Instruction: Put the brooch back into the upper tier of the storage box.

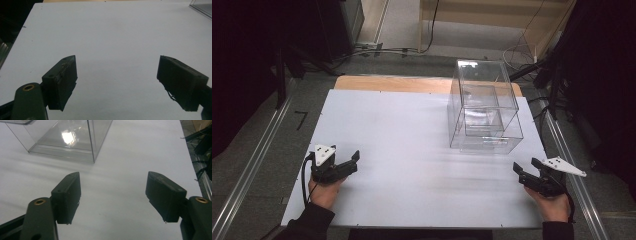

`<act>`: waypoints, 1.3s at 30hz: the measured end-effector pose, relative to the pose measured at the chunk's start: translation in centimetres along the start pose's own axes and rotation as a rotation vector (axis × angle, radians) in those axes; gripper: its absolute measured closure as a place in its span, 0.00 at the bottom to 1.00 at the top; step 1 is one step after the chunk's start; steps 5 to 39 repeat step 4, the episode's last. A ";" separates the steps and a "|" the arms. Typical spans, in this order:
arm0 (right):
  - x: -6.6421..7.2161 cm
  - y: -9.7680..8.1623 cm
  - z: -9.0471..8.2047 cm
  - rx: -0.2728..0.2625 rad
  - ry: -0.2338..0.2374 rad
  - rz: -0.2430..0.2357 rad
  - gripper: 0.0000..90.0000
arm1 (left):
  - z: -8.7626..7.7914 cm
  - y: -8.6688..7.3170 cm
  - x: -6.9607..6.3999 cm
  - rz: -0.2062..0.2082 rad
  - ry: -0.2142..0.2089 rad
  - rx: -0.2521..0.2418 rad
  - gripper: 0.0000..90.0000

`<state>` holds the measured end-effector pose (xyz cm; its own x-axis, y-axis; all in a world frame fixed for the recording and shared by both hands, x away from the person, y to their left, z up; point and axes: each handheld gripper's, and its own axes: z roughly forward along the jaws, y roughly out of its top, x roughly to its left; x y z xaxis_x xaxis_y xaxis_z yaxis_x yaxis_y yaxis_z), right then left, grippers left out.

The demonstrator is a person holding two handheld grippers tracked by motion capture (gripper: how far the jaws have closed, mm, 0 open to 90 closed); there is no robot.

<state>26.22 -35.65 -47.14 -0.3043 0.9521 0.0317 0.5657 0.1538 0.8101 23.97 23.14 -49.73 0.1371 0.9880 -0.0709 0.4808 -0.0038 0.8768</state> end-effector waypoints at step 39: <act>-0.3 -0.5 0.7 0.025 -0.012 0.002 0.25 | 0.0 0.0 0.0 -0.001 0.001 0.000 0.19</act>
